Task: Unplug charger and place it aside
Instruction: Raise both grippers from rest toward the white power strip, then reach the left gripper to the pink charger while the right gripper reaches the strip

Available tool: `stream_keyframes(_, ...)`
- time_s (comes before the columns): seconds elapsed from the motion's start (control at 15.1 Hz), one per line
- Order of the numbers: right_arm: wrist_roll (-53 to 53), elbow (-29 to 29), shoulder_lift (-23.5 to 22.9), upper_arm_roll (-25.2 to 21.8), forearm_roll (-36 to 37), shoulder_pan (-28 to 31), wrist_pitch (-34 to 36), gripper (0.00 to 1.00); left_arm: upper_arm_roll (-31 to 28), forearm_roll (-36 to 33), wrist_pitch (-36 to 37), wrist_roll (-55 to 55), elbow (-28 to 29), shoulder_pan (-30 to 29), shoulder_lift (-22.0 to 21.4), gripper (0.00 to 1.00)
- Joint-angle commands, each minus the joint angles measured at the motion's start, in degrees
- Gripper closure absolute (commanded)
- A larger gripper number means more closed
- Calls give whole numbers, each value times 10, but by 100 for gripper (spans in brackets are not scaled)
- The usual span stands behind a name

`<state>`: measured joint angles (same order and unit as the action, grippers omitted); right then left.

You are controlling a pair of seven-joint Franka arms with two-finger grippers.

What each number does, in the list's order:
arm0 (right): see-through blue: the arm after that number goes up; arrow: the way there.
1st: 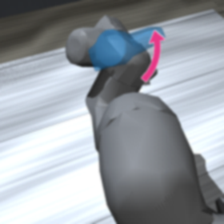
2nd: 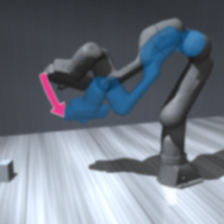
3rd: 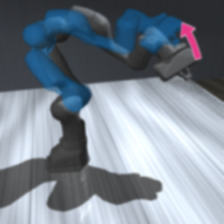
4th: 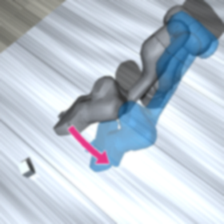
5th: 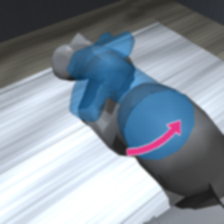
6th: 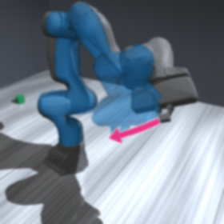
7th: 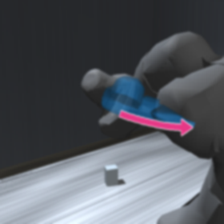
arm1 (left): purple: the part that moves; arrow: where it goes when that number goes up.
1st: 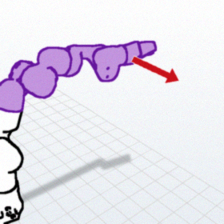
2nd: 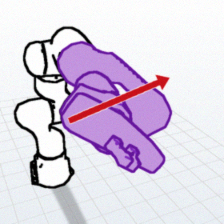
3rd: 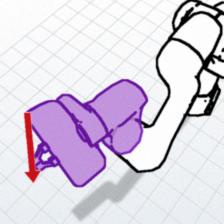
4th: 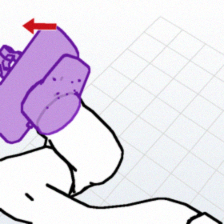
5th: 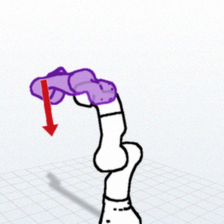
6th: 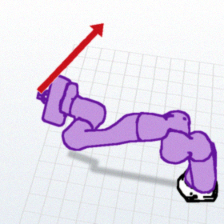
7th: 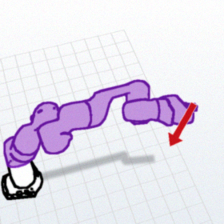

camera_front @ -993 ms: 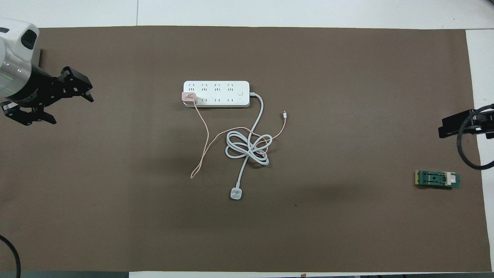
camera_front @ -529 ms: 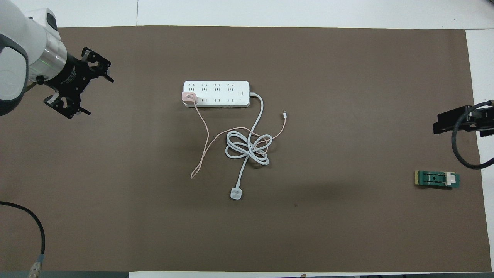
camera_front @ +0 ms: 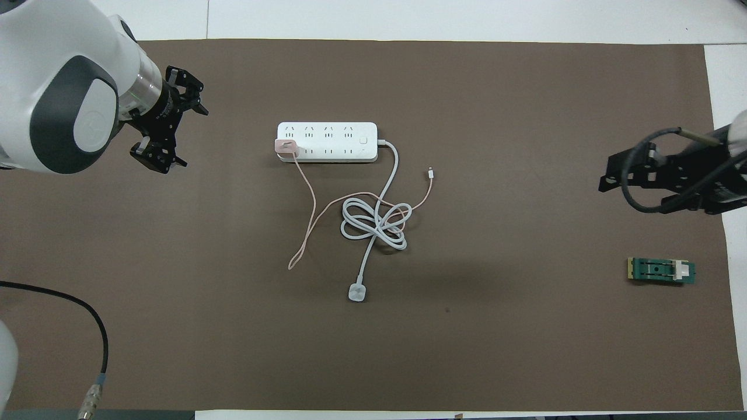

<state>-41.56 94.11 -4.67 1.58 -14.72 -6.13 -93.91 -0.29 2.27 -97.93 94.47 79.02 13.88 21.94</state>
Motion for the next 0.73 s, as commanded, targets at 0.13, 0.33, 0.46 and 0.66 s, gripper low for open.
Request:
stream_keyframes(0.13,-203,-5,-72,-1,-100,-41,-88,0,-5,-10,-32,141,-20,8,42,0)
stream_keyframes(0.33,-300,-8,-114,-1,-146,-74,-152,0,-3,-10,-80,170,-21,25,57,0)
stream_keyframes(0.46,-352,-50,-174,-1,-191,-85,-171,0,-3,-9,-84,182,-46,37,91,0)
stream_keyframes(0.66,-423,-105,-247,-1,-236,-105,-219,0,-6,-10,-82,213,-92,55,136,0)
